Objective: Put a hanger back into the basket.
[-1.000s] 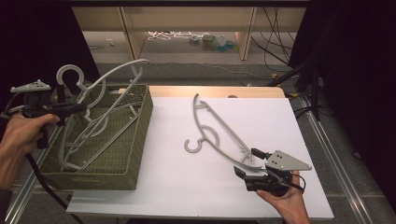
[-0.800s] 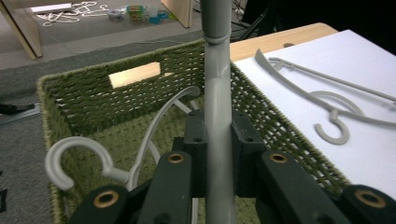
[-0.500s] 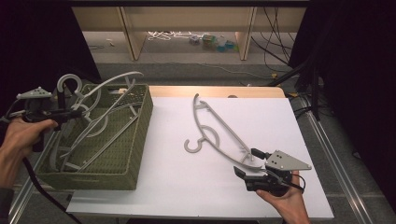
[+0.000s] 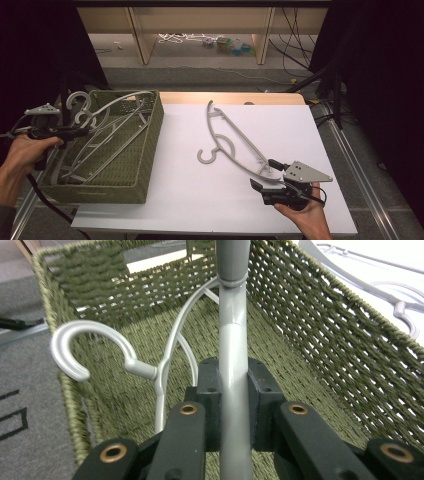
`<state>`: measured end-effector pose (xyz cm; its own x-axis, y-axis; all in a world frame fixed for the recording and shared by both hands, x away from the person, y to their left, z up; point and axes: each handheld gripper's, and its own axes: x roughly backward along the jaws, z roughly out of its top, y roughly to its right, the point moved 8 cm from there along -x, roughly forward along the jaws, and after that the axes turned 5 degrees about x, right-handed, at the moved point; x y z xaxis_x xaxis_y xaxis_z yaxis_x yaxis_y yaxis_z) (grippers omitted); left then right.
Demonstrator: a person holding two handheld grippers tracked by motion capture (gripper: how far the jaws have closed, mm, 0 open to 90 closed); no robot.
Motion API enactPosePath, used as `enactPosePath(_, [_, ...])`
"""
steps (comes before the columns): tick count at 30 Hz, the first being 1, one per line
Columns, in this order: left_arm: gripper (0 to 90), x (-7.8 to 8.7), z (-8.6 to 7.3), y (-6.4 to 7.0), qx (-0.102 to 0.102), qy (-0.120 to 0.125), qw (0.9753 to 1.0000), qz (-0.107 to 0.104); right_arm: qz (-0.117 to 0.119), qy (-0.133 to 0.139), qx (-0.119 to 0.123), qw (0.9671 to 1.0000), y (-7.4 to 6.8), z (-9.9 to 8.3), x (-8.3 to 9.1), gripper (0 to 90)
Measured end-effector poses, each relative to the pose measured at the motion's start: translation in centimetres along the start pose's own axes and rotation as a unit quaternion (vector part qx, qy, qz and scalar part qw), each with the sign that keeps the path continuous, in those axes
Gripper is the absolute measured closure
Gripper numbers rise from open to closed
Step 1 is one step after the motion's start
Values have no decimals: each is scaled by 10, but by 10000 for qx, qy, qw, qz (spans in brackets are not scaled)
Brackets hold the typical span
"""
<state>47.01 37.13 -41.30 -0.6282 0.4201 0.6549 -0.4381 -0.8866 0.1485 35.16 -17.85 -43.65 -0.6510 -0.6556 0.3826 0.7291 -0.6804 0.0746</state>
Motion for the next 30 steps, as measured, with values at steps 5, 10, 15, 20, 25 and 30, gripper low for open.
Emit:
enactPosePath(5, [791,-11,-8,0,-237,-349,9991,-7,6,18,13,10000,0,1,0,170])
enactPosePath(10, [790,-25,-15,1,-119,-472,9988,-23,-37,56,68,10000,2,1,0,170])
enactPosePath(15, [788,-35,-20,-1,-15,-617,9981,37,-15,40,43,10000,1,0,0,170])
enactPosePath(20, [780,-38,-26,-8,152,-662,9975,205,-5,30,65,10000,1,0,-1,170])
enactPosePath(25, [762,-40,-29,-14,199,-699,9968,340,33,-19,54,10000,0,-1,-1,170])
enactPosePath(30, [714,-42,-31,-19,426,-707,9952,530,22,-12,43,10000,1,-1,-1,170])
